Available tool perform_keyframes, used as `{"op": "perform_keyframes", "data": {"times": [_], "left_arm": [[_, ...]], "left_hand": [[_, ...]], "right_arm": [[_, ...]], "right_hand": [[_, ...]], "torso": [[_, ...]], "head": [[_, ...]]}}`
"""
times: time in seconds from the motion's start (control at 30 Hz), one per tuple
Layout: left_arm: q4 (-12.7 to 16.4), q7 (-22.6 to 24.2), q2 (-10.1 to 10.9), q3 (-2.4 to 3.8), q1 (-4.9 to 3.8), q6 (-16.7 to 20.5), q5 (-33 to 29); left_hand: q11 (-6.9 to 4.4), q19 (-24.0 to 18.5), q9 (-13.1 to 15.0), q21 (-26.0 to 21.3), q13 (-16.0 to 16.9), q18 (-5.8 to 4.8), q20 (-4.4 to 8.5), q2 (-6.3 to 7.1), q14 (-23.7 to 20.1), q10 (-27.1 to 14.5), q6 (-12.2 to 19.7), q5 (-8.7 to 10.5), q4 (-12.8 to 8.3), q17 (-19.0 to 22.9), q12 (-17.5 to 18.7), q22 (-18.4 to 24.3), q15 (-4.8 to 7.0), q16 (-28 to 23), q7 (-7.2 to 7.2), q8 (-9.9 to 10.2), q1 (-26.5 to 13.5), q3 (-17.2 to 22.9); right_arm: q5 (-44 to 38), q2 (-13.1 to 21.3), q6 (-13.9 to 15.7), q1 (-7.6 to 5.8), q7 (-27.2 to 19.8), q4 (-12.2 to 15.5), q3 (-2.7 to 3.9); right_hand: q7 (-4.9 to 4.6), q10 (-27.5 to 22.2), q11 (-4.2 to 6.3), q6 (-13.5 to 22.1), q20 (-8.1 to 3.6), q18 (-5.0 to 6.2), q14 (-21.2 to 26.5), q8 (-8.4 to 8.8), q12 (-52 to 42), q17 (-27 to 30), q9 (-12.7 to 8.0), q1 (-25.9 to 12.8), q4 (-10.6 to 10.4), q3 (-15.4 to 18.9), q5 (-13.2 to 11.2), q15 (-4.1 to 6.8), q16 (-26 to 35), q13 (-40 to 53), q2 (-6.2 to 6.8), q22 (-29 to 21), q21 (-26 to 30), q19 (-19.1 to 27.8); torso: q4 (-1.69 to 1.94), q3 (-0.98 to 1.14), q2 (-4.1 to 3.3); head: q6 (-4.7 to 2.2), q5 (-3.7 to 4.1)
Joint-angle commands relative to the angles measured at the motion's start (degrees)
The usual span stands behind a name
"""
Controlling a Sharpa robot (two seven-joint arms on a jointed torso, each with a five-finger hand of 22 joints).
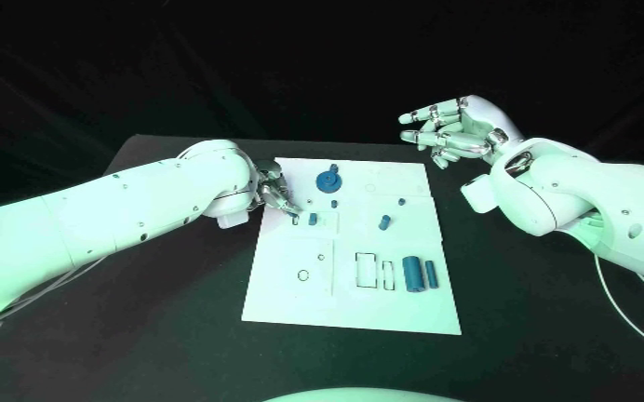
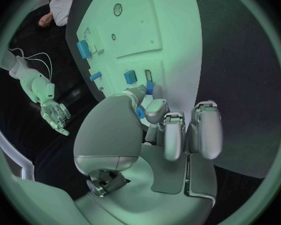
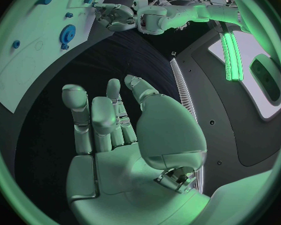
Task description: Assemble the parts on the task board
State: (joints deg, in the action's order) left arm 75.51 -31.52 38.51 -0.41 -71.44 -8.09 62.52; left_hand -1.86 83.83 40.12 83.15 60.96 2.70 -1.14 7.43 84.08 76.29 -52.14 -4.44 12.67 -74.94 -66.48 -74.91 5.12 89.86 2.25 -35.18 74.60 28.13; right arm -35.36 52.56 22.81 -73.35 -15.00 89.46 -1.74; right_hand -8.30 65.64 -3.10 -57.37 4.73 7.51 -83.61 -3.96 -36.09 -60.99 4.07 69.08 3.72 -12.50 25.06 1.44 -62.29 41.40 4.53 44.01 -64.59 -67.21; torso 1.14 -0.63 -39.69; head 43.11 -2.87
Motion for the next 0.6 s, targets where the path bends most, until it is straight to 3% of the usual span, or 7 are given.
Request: {"op": "perform_keyframes", "data": {"times": [0.03,0.23,0.37,0.47,0.6], "left_arm": [[0.63,-0.05,0.09,-0.06,0.14,-1.93,1.05],[0.76,-0.42,0.13,-0.2,0.32,-3.37,1.1],[0.81,-0.69,0.18,-0.25,0.42,-4.09,1.11],[0.82,-0.98,0.2,-0.27,0.47,-4.57,1.11],[0.88,-1.45,0.22,-0.28,0.51,-5.33,1.11]], "left_hand": [[-0.1,2.92,0.05,0.1,-0.06,-0.72,0.08,0.23,5.92,0.39,-0.44,0.19,-7.62,-15.06,-0.17,-9.31,-0.03,0.14,-0.1,-0.28,0.08,8.08],[-0.1,2.88,0.05,0.02,-0.11,-0.7,0.09,0.22,5.92,0.39,-0.48,0.19,-7.59,-15.06,-0.12,-9.25,-0.03,0.14,-0.11,-0.29,0.0,8.19],[-0.1,2.87,0.06,0.0,-0.2,-0.69,0.1,0.22,5.92,0.37,-0.54,0.2,-7.56,-15.06,-0.05,-9.24,-0.04,0.14,-0.11,-0.31,-0.11,8.3],[-0.1,2.87,0.06,0.0,-0.2,-0.69,0.1,0.22,5.92,0.37,-0.54,0.2,-7.56,-15.06,-0.05,-9.24,-0.04,0.14,-0.11,-0.31,-0.11,8.3],[-0.1,2.85,0.06,-0.05,-0.3,-0.68,0.1,0.24,5.92,0.35,-0.61,0.2,-7.52,-15.06,0.04,-9.2,-0.04,0.14,-0.12,-0.34,-0.24,8.44]], "right_arm": [[-0.01,-0.09,-0.87,0.07,-0.26,0.03,-0.01],[0.0,-0.13,-0.89,0.07,-0.25,0.06,-0.02],[0.03,-0.1,-0.93,0.08,-0.24,0.04,-0.02],[0.05,-0.09,-0.93,0.08,-0.25,0.03,-0.02],[0.06,-0.04,-0.93,0.08,-0.23,0.02,-0.03]], "right_hand": [[0.06,-0.39,0.14,0.41,0.03,1.07,-0.29,-0.19,-0.35,-0.06,0.08,0.16,-0.17,-0.32,-0.14,-0.06,0.22,-0.09,-0.63,-0.03,0.25,0.16],[0.06,-0.39,0.14,0.41,0.03,1.07,-0.29,-0.19,-0.35,-0.06,0.08,0.16,-0.17,-0.32,-0.14,-0.06,0.22,-0.09,-0.63,-0.03,0.25,0.16],[0.06,-0.39,0.14,0.41,0.03,1.07,-0.29,-0.19,-0.35,-0.06,0.08,0.16,-0.17,-0.32,-0.14,-0.06,0.22,-0.09,-0.63,-0.03,0.25,0.16],[0.06,-0.39,0.14,0.41,0.03,1.07,-0.29,-0.19,-0.35,-0.06,0.08,0.16,-0.17,-0.32,-0.14,-0.06,0.22,-0.09,-0.63,-0.03,0.25,0.16],[0.06,-0.39,0.14,0.41,0.03,1.07,-0.29,-0.19,-0.35,-0.06,0.08,0.16,-0.17,-0.32,-0.14,-0.06,0.22,-0.09,-0.63,-0.03,0.25,0.16]], "torso": [[0.04,0.02,-0.05],[0.02,0.09,0.0],[0.03,0.04,0.0],[-0.01,0.08,0.05],[-0.03,0.02,0.01]], "head": [[0.21,-0.1],[0.22,-0.19],[0.22,-0.13],[0.15,-0.58],[0.17,-0.39]]}}
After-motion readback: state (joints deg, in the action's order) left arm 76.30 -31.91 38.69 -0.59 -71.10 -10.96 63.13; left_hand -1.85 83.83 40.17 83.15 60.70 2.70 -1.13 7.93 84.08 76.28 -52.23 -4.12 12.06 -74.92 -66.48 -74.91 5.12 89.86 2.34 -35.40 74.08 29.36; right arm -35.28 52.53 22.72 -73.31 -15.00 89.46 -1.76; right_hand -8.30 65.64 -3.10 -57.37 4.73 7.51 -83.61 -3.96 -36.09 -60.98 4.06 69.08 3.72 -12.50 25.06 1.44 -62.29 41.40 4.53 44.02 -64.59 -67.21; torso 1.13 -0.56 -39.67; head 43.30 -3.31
